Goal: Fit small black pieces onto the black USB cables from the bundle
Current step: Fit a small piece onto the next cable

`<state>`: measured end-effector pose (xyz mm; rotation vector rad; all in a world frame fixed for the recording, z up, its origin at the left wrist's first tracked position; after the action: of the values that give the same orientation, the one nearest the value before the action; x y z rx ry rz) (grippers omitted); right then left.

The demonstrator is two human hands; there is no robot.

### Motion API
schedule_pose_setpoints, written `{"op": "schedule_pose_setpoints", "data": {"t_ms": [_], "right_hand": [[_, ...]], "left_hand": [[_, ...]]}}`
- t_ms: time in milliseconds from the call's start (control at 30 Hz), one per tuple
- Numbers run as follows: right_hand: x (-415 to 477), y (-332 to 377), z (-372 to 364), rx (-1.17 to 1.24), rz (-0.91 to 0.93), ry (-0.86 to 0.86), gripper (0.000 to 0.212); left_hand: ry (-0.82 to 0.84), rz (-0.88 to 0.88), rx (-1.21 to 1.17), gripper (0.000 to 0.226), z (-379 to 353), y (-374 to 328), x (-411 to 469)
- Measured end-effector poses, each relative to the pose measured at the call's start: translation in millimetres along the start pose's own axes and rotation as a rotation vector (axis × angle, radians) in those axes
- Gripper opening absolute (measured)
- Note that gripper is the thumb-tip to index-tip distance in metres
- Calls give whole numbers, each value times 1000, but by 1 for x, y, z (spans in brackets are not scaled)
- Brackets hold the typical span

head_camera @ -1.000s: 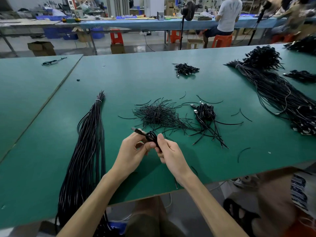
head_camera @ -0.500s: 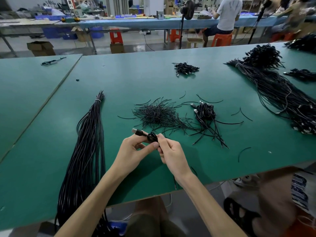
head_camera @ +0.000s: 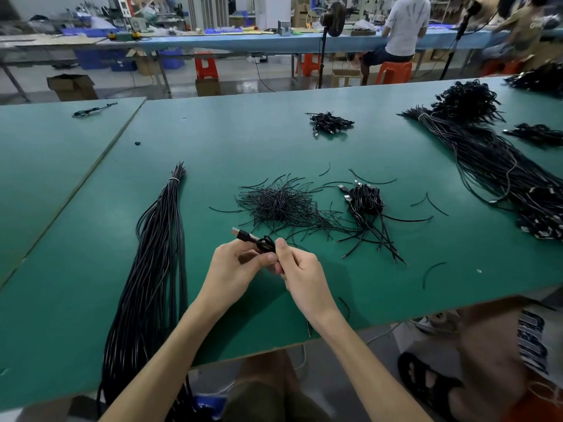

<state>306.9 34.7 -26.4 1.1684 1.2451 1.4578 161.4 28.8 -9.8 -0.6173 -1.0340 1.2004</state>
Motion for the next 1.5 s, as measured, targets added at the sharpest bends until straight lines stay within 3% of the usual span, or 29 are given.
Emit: {"op": "schedule_pose_setpoints", "data": {"t_ms": [333, 433, 600, 700, 1000, 1267, 1500], "right_hand": [[1, -2, -2, -31, 5, 44, 57], [1, -2, 2, 31, -19, 16, 53], [1, 0, 9, 178, -48, -48, 53], [0, 1, 12, 237, -59, -82, 49], [2, -2, 13, 267, -116, -112, 47], [3, -3, 11, 167, -102, -127, 55], [2, 1, 7, 64, -85, -122, 56]], "left_hand": [[-41, 13, -16, 15, -2, 3, -1], [-42, 44, -56, 5, -2, 6, -1], [-8, 22, -94, 11, -5, 6, -3], [-66, -108, 31, 15, -4, 3, -4], [-300, -578, 701, 10, -10, -20, -17], [-277, -536, 616, 12, -9, -24, -17], [-374, -620, 734, 17, -7, -25, -17]]}}
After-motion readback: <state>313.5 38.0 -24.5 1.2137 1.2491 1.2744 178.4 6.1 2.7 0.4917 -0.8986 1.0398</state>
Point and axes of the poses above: each hand's wrist, its own x-axis towards the middle knuckle, its own z-axis out of the back of the hand, y = z × x, the point moved 4 cm from there along x, towards the middle knuckle, and after that the axes turned 6 degrees about x, right-handed, at the moved point
